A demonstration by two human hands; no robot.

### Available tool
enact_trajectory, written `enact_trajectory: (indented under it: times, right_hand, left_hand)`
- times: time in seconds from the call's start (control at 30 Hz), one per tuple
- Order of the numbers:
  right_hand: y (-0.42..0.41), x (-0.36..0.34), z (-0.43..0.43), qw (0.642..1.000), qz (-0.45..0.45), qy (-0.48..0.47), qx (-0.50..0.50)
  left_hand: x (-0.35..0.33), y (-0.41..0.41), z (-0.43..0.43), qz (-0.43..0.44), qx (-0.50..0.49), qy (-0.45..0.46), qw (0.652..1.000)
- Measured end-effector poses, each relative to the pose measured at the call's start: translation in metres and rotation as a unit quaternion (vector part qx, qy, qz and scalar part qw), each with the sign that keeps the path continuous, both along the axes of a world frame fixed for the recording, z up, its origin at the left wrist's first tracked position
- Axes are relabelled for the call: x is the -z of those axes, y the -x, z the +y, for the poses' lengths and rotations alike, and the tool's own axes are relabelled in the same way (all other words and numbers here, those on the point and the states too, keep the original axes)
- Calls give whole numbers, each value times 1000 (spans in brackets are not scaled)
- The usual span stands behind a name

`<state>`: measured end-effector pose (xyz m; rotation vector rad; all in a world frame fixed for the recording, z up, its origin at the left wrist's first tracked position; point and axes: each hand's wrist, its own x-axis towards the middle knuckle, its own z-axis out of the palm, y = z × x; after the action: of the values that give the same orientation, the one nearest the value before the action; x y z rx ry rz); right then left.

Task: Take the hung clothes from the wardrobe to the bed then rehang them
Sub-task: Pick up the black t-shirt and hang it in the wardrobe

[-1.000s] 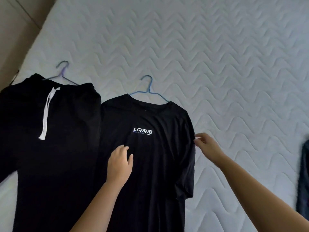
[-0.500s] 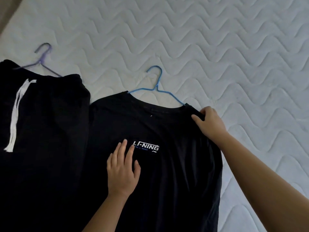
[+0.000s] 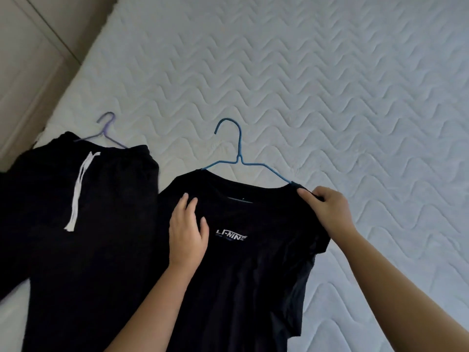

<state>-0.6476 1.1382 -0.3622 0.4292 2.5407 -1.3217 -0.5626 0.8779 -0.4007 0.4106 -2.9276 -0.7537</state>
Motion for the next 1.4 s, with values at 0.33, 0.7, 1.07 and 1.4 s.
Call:
enact_trajectory:
  times: [0.33, 0.7, 1.07, 1.4]
  right_hand:
    - [-78, -146, 84, 992, 80, 61, 71]
    - [-145, -283, 154, 981, 183, -48, 46]
    - [-189, -360, 74, 955, 259, -39, -140]
    - [-282, -358, -97, 895, 237, -30, -377]
  left_hand:
    - [-160, 17, 37, 27, 42, 59, 997]
    - [-299, -61, 94, 117, 87, -13, 989]
    - [-394, -198, 36, 228, -75, -26, 971]
    - [-375, -418, -62, 205, -331, -21, 921]
